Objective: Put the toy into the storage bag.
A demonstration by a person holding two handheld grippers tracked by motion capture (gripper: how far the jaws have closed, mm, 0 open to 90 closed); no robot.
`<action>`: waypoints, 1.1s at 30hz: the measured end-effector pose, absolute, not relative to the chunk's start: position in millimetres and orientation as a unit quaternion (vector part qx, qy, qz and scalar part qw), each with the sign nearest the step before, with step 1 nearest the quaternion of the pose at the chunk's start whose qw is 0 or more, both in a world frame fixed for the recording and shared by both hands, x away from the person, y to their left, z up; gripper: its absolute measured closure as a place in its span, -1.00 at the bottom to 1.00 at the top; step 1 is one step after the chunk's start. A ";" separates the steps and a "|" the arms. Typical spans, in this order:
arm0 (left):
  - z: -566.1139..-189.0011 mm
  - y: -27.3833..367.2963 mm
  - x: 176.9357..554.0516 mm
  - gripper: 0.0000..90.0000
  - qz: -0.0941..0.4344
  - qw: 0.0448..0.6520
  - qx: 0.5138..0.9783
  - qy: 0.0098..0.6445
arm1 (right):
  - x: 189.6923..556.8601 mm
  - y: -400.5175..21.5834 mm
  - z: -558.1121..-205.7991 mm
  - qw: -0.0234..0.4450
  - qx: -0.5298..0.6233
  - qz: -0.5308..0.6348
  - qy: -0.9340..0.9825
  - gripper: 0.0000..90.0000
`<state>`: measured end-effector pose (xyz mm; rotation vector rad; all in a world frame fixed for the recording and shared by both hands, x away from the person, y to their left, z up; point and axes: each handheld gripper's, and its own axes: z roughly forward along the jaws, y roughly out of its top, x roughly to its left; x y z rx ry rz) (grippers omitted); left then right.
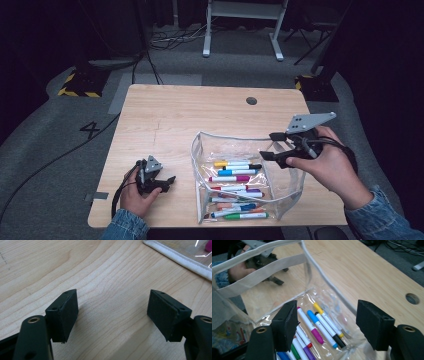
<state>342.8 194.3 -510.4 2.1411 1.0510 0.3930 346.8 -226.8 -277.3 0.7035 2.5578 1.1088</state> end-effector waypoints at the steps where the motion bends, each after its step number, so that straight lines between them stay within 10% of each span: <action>1: -510.4 194.2 342.8 -0.43 0.152 0.354 0.828 0.407 | 347.2 -231.8 -276.6 0.133 0.248 0.385 0.879 -0.23; 20: -510.2 194.6 343.1 -0.44 0.153 0.353 0.829 0.407 | 351.7 -334.7 -295.9 0.172 0.394 0.417 0.801 -0.23; 33: -509.7 195.4 344.5 -0.44 0.156 0.350 0.830 0.405 | 362.8 -389.2 -370.2 0.154 0.476 0.355 0.790 -0.33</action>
